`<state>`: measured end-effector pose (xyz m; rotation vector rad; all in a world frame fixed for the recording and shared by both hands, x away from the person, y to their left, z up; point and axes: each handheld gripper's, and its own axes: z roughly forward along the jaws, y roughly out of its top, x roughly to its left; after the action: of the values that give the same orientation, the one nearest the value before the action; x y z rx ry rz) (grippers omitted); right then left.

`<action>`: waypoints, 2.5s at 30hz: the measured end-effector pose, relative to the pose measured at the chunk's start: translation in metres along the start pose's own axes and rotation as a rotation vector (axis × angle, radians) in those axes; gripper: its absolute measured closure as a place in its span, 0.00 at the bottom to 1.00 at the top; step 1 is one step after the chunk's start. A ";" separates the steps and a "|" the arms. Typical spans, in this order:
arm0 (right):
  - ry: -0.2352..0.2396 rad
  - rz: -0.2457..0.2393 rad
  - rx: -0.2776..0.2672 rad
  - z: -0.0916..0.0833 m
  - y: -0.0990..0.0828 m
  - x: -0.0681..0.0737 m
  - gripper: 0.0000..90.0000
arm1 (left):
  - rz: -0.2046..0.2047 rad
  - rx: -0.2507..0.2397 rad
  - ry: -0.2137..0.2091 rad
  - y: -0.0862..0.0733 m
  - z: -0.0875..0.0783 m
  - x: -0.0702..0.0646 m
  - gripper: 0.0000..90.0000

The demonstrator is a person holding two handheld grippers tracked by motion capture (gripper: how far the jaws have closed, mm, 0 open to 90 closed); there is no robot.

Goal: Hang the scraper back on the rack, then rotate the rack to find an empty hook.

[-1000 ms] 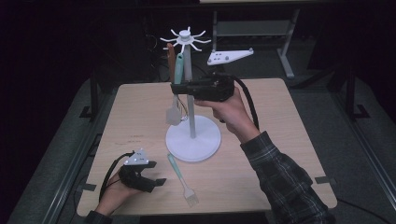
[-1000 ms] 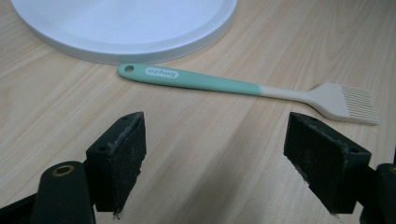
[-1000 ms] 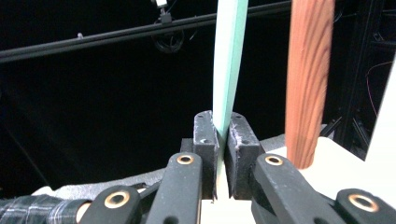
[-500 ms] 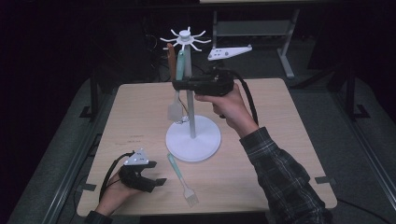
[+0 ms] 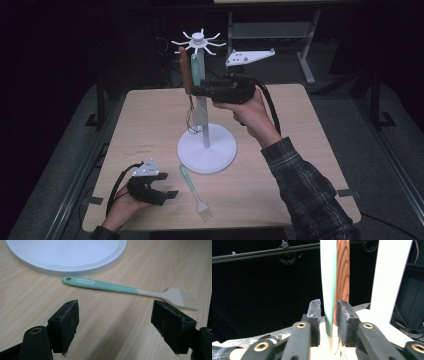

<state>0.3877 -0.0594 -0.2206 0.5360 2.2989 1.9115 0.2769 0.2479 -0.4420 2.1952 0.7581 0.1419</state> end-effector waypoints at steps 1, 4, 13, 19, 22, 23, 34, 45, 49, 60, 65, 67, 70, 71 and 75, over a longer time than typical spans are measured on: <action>-0.008 -0.003 0.000 -0.001 0.000 0.000 0.78 | -0.004 0.000 -0.002 0.000 -0.001 0.000 0.25; -0.029 -0.016 0.011 -0.005 -0.003 0.001 0.67 | -0.019 -0.005 -0.009 0.002 -0.002 0.000 0.27; -0.117 -0.018 0.068 -0.016 -0.022 0.002 0.32 | -0.090 -0.080 -0.040 0.019 -0.025 0.004 0.66; -0.139 -0.018 0.100 -0.028 -0.039 0.003 0.22 | -0.064 -0.088 -0.005 0.042 -0.046 0.003 1.00; -0.154 -0.009 0.103 -0.033 -0.048 0.003 0.20 | -0.053 -0.103 -0.006 0.058 -0.055 0.004 1.00; -0.159 -0.005 0.107 -0.034 -0.052 0.003 0.19 | -0.043 -0.111 -0.004 0.065 -0.058 0.004 1.00; -0.233 0.039 0.168 -0.047 -0.099 0.004 0.15 | 0.033 -0.169 -0.031 0.141 -0.089 0.001 1.00; -0.255 0.070 0.257 -0.052 -0.155 0.006 0.16 | 0.116 -0.212 -0.023 0.209 -0.118 -0.006 1.00; -0.265 0.080 0.296 -0.051 -0.173 0.007 0.16 | 0.136 -0.241 -0.036 0.231 -0.130 -0.008 1.00; -0.268 0.121 0.357 -0.049 -0.196 0.005 0.16 | 0.175 -0.283 0.001 0.288 -0.161 -0.013 1.00; -0.262 0.113 0.361 -0.047 -0.196 0.005 0.16 | 0.167 -0.290 0.021 0.303 -0.161 -0.011 1.00; -0.262 0.109 0.362 -0.048 -0.197 0.005 0.16 | 0.166 -0.297 0.028 0.306 -0.160 -0.009 1.00; -0.267 0.107 0.364 -0.047 -0.197 0.004 0.16 | 0.170 -0.300 0.054 0.309 -0.161 -0.007 1.00; -0.269 0.108 0.365 -0.047 -0.197 0.004 0.16 | 0.165 -0.306 0.061 0.310 -0.162 -0.006 1.00; -0.264 0.106 0.368 -0.046 -0.197 0.004 0.16 | 0.160 -0.314 0.077 0.311 -0.162 -0.003 1.00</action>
<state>0.3302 -0.1299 -0.4015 0.9030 2.4883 1.3524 0.3671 0.1943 -0.1075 1.9558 0.5586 0.4005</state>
